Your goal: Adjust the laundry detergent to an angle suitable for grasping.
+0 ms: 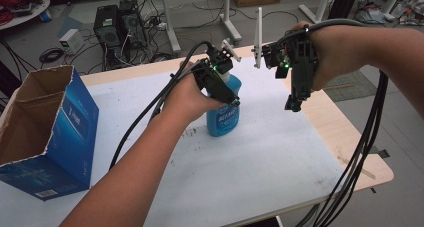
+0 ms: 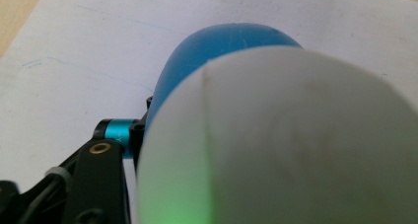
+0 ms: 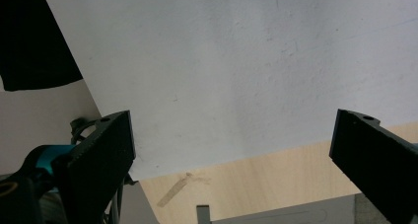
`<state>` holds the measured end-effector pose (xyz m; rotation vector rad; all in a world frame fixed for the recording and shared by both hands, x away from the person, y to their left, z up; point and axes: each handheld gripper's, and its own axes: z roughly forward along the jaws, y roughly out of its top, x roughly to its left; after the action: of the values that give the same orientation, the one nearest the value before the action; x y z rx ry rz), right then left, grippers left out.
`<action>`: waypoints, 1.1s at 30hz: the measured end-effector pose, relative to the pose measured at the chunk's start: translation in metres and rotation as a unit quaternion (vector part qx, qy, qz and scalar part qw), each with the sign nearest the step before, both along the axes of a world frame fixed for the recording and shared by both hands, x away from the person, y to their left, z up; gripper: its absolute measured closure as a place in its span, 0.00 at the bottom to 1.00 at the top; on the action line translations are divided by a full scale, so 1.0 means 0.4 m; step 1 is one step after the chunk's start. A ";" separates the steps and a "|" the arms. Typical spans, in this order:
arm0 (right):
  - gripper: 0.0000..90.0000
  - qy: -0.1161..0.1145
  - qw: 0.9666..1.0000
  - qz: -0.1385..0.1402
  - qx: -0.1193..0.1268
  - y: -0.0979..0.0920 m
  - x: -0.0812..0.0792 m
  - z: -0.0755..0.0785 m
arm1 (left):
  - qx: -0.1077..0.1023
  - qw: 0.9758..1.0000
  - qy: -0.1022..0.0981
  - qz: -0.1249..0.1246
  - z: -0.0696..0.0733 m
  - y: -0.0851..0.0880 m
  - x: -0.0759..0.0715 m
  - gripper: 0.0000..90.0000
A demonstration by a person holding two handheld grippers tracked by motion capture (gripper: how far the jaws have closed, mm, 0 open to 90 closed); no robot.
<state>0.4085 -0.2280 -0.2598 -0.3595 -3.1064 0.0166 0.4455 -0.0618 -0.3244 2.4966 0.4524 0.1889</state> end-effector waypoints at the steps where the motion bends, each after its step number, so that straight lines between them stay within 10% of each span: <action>1: 0.03 0.000 1.000 0.000 0.000 0.000 0.000 0.000 | 0.001 1.000 -0.001 -0.001 0.000 0.000 0.000 0.45; 14: 0.03 0.000 1.000 0.002 0.001 0.005 -0.005 -0.003 | 0.002 1.000 -0.014 0.004 0.015 0.009 -0.017 0.47; 33: 0.03 -0.005 1.000 0.024 0.001 0.054 -0.010 0.006 | -0.024 0.997 -0.003 -0.069 0.147 0.186 -0.085 0.47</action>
<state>0.4045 -0.2066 -0.2574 -0.2854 -3.1239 0.0133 0.4116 0.0124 -0.2654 2.4693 0.2783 0.1286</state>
